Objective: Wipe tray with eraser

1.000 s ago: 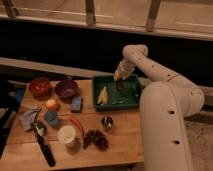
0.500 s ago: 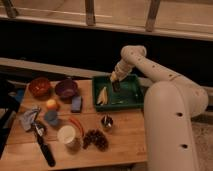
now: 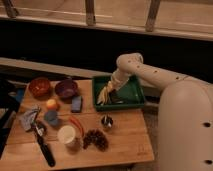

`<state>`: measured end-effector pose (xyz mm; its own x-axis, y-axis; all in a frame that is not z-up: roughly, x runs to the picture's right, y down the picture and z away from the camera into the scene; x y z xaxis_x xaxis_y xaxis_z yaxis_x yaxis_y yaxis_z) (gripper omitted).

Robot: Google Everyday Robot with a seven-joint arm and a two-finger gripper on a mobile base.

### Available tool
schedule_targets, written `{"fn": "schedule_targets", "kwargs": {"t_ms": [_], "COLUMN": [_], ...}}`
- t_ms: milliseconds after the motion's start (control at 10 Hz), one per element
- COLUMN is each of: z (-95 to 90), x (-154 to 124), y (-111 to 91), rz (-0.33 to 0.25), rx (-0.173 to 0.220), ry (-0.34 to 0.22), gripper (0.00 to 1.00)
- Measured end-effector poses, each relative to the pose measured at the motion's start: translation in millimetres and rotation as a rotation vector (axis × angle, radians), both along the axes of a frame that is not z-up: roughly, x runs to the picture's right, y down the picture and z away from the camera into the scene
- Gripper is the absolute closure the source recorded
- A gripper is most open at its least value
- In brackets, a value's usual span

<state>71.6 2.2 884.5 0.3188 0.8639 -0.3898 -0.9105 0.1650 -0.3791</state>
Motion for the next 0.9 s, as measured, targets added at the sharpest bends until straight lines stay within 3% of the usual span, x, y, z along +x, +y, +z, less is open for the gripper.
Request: {"fn": "schedule_targets", "kwargs": {"t_ms": [200, 400, 700, 900], "z": [3.7, 17.8, 46.3, 52.3], "x": [11, 30, 42, 36], "y": [-2, -20, -64, -74], "rz": [0.01, 0.031, 0.035, 0.018], "rx": [0.002, 0.009, 0.027, 0.03], "ry": [0.038, 0.071, 0.041, 0.005], "gripper": [1.0, 1.0, 1.0, 1.0]}}
